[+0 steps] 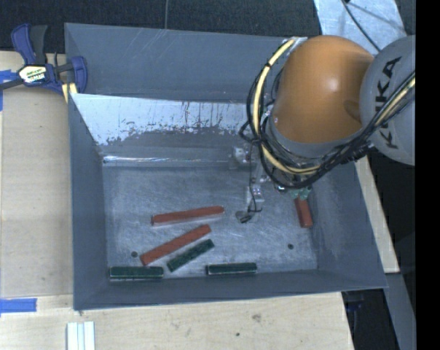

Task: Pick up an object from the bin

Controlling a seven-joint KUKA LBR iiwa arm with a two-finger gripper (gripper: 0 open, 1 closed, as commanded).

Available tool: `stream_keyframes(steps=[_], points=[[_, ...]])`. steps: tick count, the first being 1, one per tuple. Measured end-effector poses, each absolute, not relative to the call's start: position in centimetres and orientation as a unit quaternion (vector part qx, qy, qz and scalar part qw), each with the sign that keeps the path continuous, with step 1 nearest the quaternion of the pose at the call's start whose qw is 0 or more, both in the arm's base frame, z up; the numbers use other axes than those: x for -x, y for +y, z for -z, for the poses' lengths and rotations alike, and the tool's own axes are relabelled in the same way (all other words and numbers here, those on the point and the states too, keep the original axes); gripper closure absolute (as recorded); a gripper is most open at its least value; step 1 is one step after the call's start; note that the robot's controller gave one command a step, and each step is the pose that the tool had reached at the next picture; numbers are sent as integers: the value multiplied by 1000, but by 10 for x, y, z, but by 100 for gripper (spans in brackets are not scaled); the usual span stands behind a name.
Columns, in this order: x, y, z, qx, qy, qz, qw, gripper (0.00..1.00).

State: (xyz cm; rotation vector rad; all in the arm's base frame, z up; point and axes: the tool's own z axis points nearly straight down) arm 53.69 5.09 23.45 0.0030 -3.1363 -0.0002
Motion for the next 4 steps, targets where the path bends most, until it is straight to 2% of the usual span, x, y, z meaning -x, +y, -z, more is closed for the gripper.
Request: stream_keyframes(steps=[1, 2, 3, 4], points=[[-538, 50, -239, 0, -1000, 0, -2, 100], [-480, 101, -175, 19, -1000, 0, 4, 100], [-484, 98, -179, 21, -1000, 0, -1, 0], [-531, 111, -68, 5, -1000, 0, 2, 0]])
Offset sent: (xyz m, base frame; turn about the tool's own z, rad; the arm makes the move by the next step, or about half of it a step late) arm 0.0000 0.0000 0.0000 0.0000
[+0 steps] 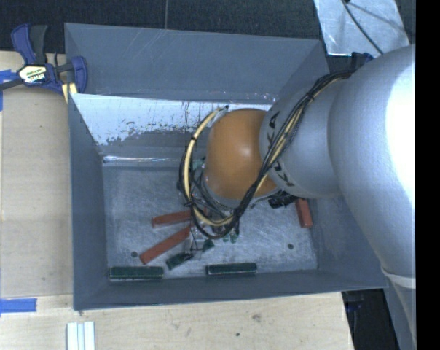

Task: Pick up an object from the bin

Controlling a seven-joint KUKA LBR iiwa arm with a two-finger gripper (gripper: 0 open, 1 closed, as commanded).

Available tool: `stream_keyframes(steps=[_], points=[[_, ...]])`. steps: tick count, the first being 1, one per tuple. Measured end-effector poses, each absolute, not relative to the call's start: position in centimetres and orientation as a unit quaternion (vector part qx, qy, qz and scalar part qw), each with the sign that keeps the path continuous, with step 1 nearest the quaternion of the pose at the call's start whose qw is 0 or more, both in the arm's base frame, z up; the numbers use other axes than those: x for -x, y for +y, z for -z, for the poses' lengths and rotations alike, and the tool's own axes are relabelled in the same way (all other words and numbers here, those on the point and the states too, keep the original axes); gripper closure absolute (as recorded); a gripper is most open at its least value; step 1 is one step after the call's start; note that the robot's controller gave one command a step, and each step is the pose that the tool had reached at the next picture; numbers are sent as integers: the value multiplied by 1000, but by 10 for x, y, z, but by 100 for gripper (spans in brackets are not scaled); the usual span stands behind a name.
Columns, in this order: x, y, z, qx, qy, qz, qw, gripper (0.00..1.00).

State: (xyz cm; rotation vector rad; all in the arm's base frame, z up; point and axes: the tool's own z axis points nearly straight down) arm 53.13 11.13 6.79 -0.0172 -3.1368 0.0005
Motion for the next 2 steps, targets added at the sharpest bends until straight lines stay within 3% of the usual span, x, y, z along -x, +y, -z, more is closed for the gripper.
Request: stream_keyframes(steps=[1, 2], points=[[-533, 111, -71, 6, -1000, 1, -2, 100], [-512, 120, -247, -6, -1000, 1, -5, 100]])
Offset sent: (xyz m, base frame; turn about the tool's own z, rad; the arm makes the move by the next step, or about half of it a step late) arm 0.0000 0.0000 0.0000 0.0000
